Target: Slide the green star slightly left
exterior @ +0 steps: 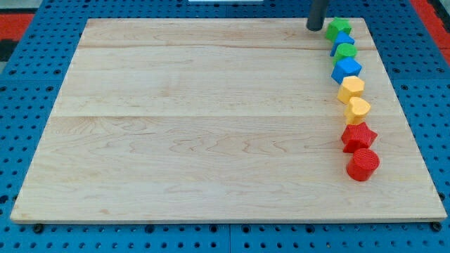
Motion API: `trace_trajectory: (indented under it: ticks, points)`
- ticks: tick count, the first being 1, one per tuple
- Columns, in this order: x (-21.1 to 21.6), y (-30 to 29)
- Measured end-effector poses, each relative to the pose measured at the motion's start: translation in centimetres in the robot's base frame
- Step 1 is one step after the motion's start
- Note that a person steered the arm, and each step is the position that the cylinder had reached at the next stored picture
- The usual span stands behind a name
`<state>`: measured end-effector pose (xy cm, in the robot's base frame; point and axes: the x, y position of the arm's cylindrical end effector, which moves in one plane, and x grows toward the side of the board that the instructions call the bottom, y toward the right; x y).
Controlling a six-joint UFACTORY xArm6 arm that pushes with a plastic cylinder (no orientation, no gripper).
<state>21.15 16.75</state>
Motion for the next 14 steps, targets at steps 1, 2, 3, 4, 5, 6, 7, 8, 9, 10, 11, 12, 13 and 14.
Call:
trace_trajectory:
  ticks: [1, 2, 3, 4, 5, 6, 7, 8, 9, 10, 11, 12, 13, 14]
  points:
    - [-2.0, -0.6]
    - [-2.0, -0.3]
    - [-2.0, -0.1]
    - [1.9, -2.9]
    - [12.0, -3.5]
    - [23.5, -3.5]
    - [33.8, -3.5]
    - [40.7, -3.6]
    - [40.7, -1.2]
    - [40.6, 9.7]
    - [39.6, 17.0]
    - [35.3, 17.2]
    - [27.9, 17.3]
    - [18.4, 17.2]
